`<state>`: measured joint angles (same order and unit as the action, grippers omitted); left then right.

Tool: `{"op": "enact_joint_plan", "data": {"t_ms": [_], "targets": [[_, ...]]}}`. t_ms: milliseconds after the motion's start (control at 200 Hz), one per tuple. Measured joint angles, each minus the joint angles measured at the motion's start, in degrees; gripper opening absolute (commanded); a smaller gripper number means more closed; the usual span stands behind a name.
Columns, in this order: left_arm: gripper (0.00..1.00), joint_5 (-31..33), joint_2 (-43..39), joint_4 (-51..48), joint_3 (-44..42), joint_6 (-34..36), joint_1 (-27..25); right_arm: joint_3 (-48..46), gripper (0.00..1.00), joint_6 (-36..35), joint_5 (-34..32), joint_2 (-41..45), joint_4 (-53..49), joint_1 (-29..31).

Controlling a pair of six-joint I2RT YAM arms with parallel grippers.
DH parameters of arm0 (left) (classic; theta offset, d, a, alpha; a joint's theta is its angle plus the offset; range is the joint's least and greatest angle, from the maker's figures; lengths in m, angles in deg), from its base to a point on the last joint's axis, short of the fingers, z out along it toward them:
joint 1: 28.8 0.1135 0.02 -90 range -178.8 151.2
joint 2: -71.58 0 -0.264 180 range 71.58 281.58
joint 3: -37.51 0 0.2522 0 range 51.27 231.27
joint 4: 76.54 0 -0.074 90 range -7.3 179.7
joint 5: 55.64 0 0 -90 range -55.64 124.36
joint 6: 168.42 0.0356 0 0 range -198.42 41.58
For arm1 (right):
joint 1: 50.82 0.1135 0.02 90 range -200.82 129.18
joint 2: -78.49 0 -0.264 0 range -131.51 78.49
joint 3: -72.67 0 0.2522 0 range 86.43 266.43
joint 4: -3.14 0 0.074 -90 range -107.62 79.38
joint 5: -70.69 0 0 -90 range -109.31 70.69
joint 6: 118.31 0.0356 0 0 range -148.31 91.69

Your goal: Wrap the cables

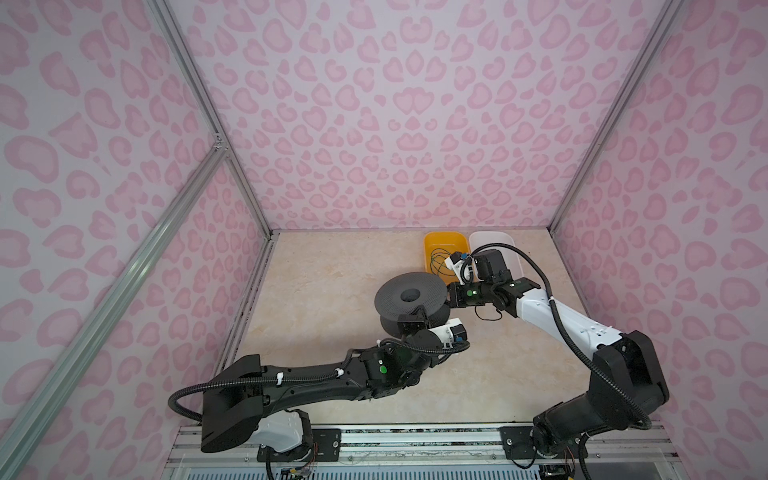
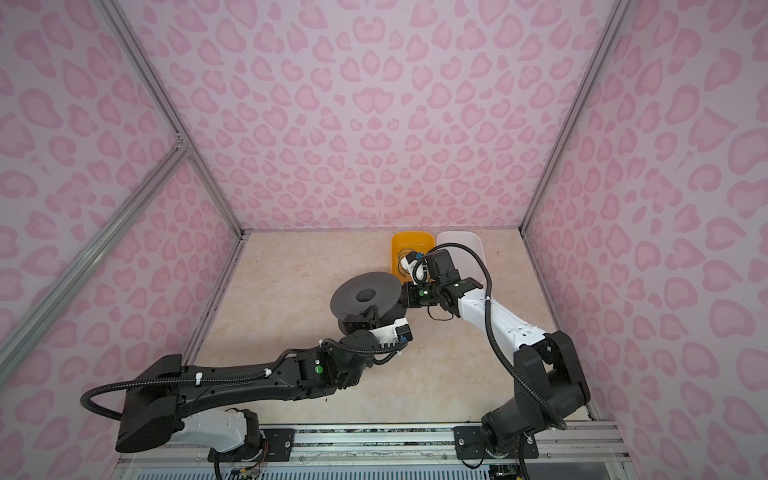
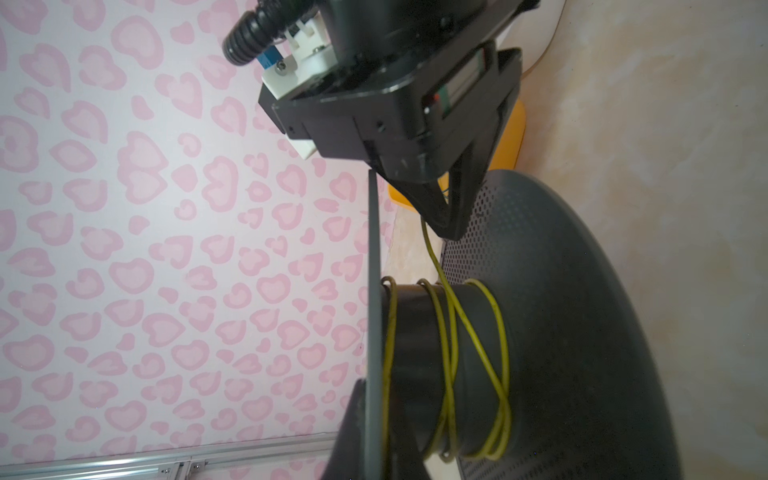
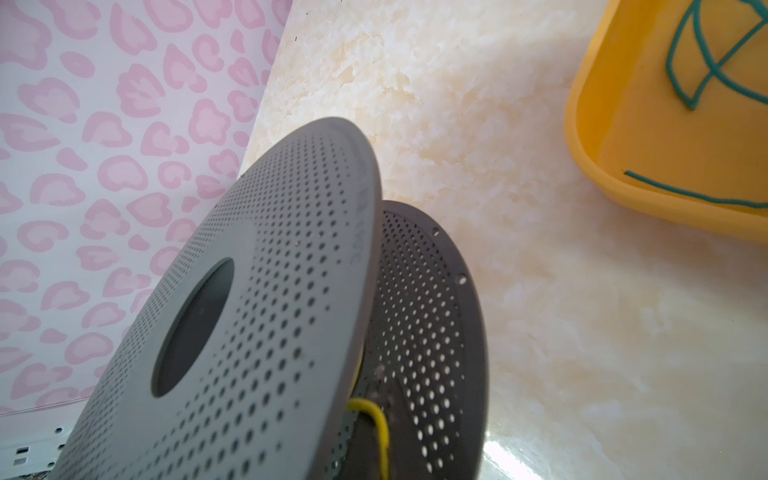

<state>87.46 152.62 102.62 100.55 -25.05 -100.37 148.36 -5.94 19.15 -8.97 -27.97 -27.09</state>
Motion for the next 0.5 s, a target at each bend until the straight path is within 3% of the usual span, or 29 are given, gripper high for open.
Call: {"op": "enact_joint_plan", "data": {"t_ms": [325,500], "targets": [[0.04,0.83,0.59,0.02,0.55,-0.04,-0.83,-0.81,0.16,6.4,1.18,0.02,1.75,-0.17],[0.04,0.94,0.59,-0.68,0.55,-1.57,-0.87,-2.34,0.2,10.1,1.57,0.24,4.31,-0.15]]}}
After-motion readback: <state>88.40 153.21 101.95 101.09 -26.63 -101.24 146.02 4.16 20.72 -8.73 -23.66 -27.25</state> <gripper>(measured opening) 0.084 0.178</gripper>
